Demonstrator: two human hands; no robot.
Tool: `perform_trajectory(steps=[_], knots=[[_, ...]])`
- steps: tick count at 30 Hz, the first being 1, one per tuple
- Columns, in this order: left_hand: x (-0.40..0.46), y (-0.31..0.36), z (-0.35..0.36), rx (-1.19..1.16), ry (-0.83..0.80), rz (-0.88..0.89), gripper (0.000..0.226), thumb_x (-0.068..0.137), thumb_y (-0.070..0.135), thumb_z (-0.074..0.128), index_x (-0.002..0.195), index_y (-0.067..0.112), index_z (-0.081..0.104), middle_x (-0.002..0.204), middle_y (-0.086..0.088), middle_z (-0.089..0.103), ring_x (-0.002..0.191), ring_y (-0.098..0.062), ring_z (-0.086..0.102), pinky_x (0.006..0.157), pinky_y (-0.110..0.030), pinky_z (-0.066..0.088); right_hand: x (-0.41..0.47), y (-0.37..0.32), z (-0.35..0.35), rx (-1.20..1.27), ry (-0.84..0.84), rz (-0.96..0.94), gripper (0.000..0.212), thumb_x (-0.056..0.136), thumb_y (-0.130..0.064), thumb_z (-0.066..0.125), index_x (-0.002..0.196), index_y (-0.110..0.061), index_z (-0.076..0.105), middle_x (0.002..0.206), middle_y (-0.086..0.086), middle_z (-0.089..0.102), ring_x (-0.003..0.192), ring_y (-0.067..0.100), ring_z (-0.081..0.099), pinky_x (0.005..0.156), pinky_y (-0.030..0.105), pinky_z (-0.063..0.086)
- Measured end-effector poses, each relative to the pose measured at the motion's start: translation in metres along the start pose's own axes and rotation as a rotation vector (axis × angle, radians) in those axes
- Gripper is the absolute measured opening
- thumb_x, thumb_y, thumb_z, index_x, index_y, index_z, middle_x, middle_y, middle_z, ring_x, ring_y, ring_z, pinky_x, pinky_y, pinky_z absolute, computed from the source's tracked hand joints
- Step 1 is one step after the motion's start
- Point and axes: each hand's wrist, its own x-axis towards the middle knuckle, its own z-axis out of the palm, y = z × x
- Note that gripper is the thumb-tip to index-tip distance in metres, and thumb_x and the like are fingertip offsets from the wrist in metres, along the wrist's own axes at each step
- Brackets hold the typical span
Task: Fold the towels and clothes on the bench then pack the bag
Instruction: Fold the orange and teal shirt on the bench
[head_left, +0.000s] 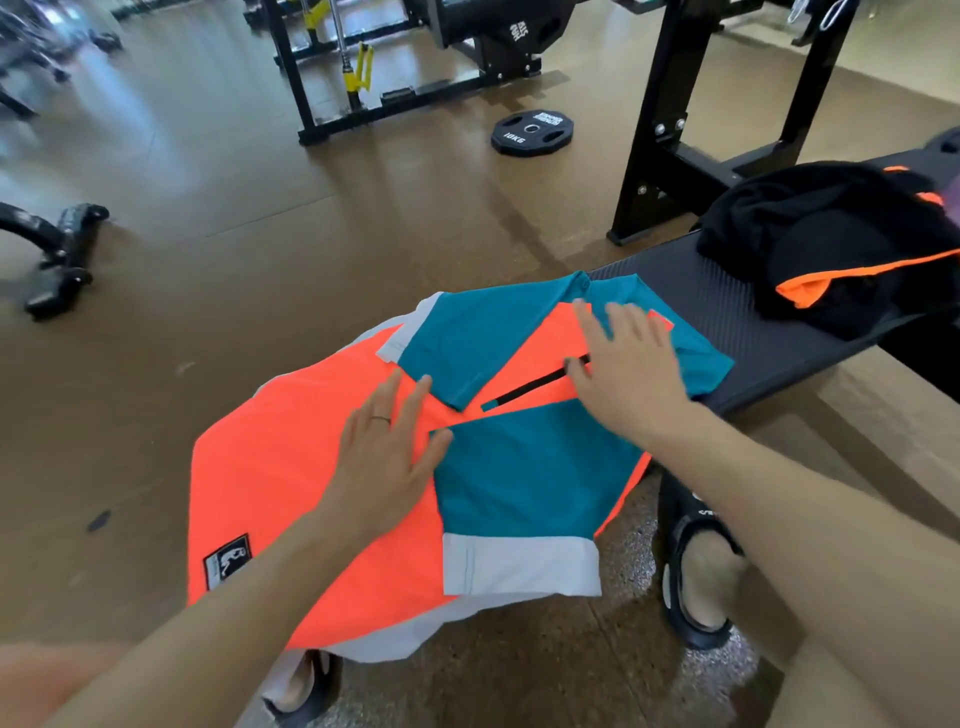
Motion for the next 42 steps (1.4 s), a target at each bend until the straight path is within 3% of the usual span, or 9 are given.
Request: perform_trajectory(steps=[7, 11, 14, 20, 23, 25, 28, 33, 42], knots=[[-0.063, -0.151, -0.037, -0.280, 0.163, -0.702, 0.074, 0.100, 0.051, 0.052, 0.159, 0.017, 0.024, 0.161, -0.021, 0.029, 0.147, -0.036, 0.030, 0.121, -0.050, 0.026, -0.080, -0.140, 0.028, 0.124, -0.023, -0.672, 0.064, 0.093, -0.050, 0.035, 0.147, -0.019, 0.052, 0.144, 0.021, 0.055, 0.139, 0.039, 0.046, 0.115, 0.056, 0.036], [-0.114, -0.177, -0.049, -0.752, -0.084, -1.083, 0.071, 0.096, 0.064, 0.049, 0.152, 0.023, 0.033, 0.144, -0.019, 0.051, 0.130, -0.035, 0.051, 0.108, -0.047, 0.037, -0.124, -0.181, 0.031, 0.127, -0.037, -0.903, 0.061, 0.093, -0.047, 0.053, 0.147, -0.019, 0.048, 0.147, 0.019, 0.052, 0.140, 0.038, 0.043, 0.118, 0.054, 0.033], [-0.121, -0.168, -0.051, -1.063, -0.228, -1.019, 0.055, 0.095, 0.067, 0.047, 0.120, 0.021, 0.064, 0.116, -0.017, 0.070, 0.105, -0.032, 0.064, 0.099, -0.046, 0.046, -0.162, -0.212, 0.033, 0.194, -0.102, -0.982, 0.061, 0.087, -0.041, 0.056, 0.143, -0.018, 0.047, 0.141, 0.015, 0.053, 0.135, 0.035, 0.046, 0.115, 0.049, 0.037], [-0.142, -0.153, -0.029, -1.463, -0.222, -1.096, 0.066, 0.094, 0.071, 0.041, 0.088, 0.014, 0.075, 0.089, -0.016, 0.074, 0.065, -0.026, 0.072, 0.055, -0.033, 0.058, -0.205, -0.254, 0.038, 0.221, -0.207, -0.910, 0.051, 0.079, -0.031, 0.061, 0.127, -0.016, 0.050, 0.107, 0.005, 0.057, 0.103, 0.028, 0.051, 0.081, 0.039, 0.046], [-0.149, -0.152, -0.018, -1.673, -0.225, -1.080, 0.084, 0.082, 0.085, 0.048, 0.114, 0.012, 0.078, 0.127, -0.021, 0.068, 0.113, -0.038, 0.068, 0.094, -0.052, 0.054, -0.211, -0.275, 0.038, 0.270, -0.227, -0.814, 0.045, 0.078, -0.025, 0.062, 0.122, -0.018, 0.052, 0.101, 0.003, 0.056, 0.093, 0.025, 0.050, 0.073, 0.038, 0.044], [-0.150, -0.164, -0.013, -1.677, -0.179, -1.092, 0.091, 0.071, 0.086, 0.063, 0.121, 0.010, 0.069, 0.137, -0.013, 0.060, 0.120, -0.032, 0.062, 0.106, -0.053, 0.047, -0.214, -0.286, 0.040, 0.297, -0.245, -0.729, 0.051, 0.078, -0.024, 0.063, 0.127, -0.018, 0.052, 0.102, 0.002, 0.056, 0.089, 0.024, 0.051, 0.069, 0.036, 0.043], [-0.149, -0.176, -0.016, -1.484, -0.090, -1.050, 0.067, 0.083, 0.071, 0.062, 0.111, 0.010, 0.066, 0.103, -0.015, 0.064, 0.083, -0.025, 0.064, 0.075, -0.039, 0.057, -0.218, -0.299, 0.044, 0.302, -0.267, -0.640, 0.060, 0.077, -0.023, 0.065, 0.135, -0.018, 0.050, 0.103, 0.001, 0.058, 0.087, 0.023, 0.054, 0.063, 0.034, 0.039], [-0.166, -0.185, -0.026, -1.431, -0.109, -1.016, 0.044, 0.098, 0.052, 0.056, 0.094, 0.010, 0.068, 0.081, -0.007, 0.074, 0.070, -0.020, 0.070, 0.067, -0.035, 0.053, -0.215, -0.322, 0.047, 0.290, -0.286, -0.627, 0.060, 0.080, -0.019, 0.063, 0.138, -0.017, 0.048, 0.104, 0.004, 0.059, 0.092, 0.027, 0.057, 0.071, 0.039, 0.047], [-0.173, -0.190, -0.052, -1.650, -0.002, -0.952, 0.034, 0.099, 0.025, 0.060, 0.121, 0.001, 0.067, 0.100, -0.013, 0.077, 0.076, -0.022, 0.074, 0.062, -0.032, 0.060, -0.210, -0.354, 0.038, 0.147, -0.165, -0.635, 0.074, 0.061, -0.034, 0.077, 0.130, -0.022, 0.053, 0.099, 0.005, 0.053, 0.089, 0.028, 0.053, 0.070, 0.039, 0.043]])
